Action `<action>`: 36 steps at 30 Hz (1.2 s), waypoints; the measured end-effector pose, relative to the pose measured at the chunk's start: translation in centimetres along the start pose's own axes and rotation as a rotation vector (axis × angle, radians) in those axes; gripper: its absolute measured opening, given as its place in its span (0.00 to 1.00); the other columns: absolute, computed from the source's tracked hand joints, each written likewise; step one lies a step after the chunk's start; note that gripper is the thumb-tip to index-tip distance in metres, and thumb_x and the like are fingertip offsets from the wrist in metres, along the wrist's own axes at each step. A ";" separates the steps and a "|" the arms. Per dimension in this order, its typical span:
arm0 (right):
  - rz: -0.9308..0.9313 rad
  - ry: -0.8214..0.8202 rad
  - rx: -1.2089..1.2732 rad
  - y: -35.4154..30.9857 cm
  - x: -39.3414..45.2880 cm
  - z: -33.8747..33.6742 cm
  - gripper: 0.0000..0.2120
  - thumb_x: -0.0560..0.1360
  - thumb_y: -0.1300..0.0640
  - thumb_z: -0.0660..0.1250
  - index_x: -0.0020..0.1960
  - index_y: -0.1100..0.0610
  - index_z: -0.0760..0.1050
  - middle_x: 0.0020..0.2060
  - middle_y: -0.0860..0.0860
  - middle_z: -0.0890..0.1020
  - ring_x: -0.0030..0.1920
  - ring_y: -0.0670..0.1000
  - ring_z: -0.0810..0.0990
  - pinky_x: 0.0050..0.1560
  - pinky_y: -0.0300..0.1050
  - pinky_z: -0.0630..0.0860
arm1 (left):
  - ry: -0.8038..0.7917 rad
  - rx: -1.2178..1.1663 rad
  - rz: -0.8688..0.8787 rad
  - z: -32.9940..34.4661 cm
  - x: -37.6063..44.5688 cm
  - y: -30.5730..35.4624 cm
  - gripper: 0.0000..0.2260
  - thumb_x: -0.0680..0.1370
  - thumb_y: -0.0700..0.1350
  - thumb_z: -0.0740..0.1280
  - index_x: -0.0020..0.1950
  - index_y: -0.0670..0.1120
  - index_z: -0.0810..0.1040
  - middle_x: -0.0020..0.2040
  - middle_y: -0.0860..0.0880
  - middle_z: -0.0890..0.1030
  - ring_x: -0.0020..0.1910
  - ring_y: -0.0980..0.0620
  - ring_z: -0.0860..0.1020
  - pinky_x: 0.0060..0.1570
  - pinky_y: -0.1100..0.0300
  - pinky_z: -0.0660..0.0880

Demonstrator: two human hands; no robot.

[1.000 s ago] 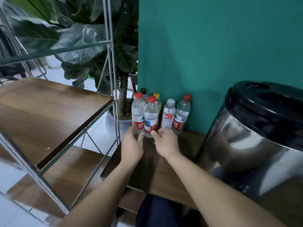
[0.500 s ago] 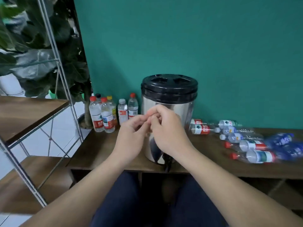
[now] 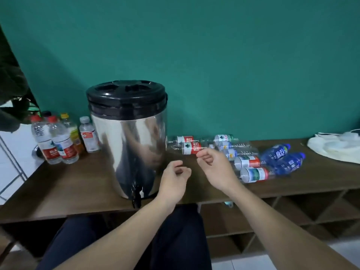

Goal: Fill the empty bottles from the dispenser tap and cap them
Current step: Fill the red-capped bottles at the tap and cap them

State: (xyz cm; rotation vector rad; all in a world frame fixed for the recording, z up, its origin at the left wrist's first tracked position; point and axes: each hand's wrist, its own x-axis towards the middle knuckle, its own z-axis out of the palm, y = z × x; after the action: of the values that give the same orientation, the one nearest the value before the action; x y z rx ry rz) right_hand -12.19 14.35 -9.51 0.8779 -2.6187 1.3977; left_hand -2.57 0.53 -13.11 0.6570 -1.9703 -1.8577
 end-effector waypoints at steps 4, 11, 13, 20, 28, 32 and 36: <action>0.063 -0.090 -0.018 3.4 3.9 1.0 0.11 0.85 0.59 0.73 0.66 0.50 0.82 0.57 0.41 0.84 0.59 0.41 0.83 0.69 0.46 0.81 | 0.037 0.026 -0.080 2.9 3.8 -2.0 0.24 0.87 0.47 0.70 0.83 0.49 0.71 0.65 0.56 0.80 0.63 0.59 0.79 0.66 0.61 0.72; -0.002 -0.143 -0.197 6.4 11.3 4.0 0.23 0.84 0.57 0.75 0.77 0.52 0.77 0.71 0.49 0.80 0.71 0.51 0.79 0.74 0.46 0.74 | 0.139 0.031 -0.135 5.7 10.8 -4.3 0.28 0.88 0.47 0.68 0.87 0.51 0.63 0.81 0.50 0.73 0.78 0.50 0.73 0.76 0.55 0.68; -0.040 -0.147 -0.262 7.4 13.4 5.0 0.26 0.82 0.57 0.77 0.78 0.53 0.76 0.71 0.52 0.80 0.71 0.55 0.79 0.75 0.51 0.76 | 0.163 -0.011 -0.152 6.0 12.5 -4.7 0.31 0.88 0.46 0.68 0.89 0.50 0.60 0.83 0.49 0.70 0.79 0.50 0.72 0.73 0.59 0.67; -0.068 -0.216 -0.368 10.1 18.1 7.0 0.31 0.78 0.51 0.80 0.78 0.51 0.76 0.69 0.54 0.81 0.68 0.61 0.81 0.72 0.64 0.76 | 0.287 -0.254 -0.249 6.7 16.4 -5.0 0.39 0.86 0.39 0.71 0.91 0.49 0.52 0.80 0.49 0.75 0.76 0.52 0.76 0.70 0.58 0.71; -0.148 -0.266 -0.396 10.4 18.3 8.1 0.34 0.77 0.54 0.82 0.80 0.51 0.75 0.74 0.52 0.79 0.74 0.59 0.78 0.75 0.57 0.75 | 0.374 -0.339 -0.234 7.3 17.3 -5.4 0.32 0.87 0.38 0.69 0.89 0.48 0.61 0.76 0.50 0.77 0.72 0.54 0.78 0.65 0.60 0.72; -0.128 -0.245 -0.325 8.8 16.9 8.2 0.33 0.78 0.55 0.80 0.80 0.53 0.74 0.73 0.54 0.79 0.72 0.58 0.79 0.71 0.49 0.74 | 0.395 -0.332 -0.154 7.2 16.0 -4.7 0.29 0.88 0.45 0.69 0.88 0.54 0.63 0.74 0.55 0.77 0.71 0.57 0.77 0.66 0.59 0.73; -0.081 -0.137 -0.119 6.5 13.6 7.4 0.25 0.79 0.56 0.78 0.74 0.51 0.79 0.66 0.49 0.85 0.66 0.51 0.83 0.68 0.46 0.79 | 0.405 -0.310 -0.017 6.7 13.9 -3.9 0.25 0.87 0.53 0.67 0.84 0.57 0.69 0.72 0.56 0.81 0.70 0.57 0.80 0.72 0.52 0.79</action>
State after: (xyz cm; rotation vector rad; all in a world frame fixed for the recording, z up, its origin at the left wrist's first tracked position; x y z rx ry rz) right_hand -25.20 5.16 -14.78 1.0857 -2.6966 1.1901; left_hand -17.41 -1.76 -18.32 0.8714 -1.3936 -1.8133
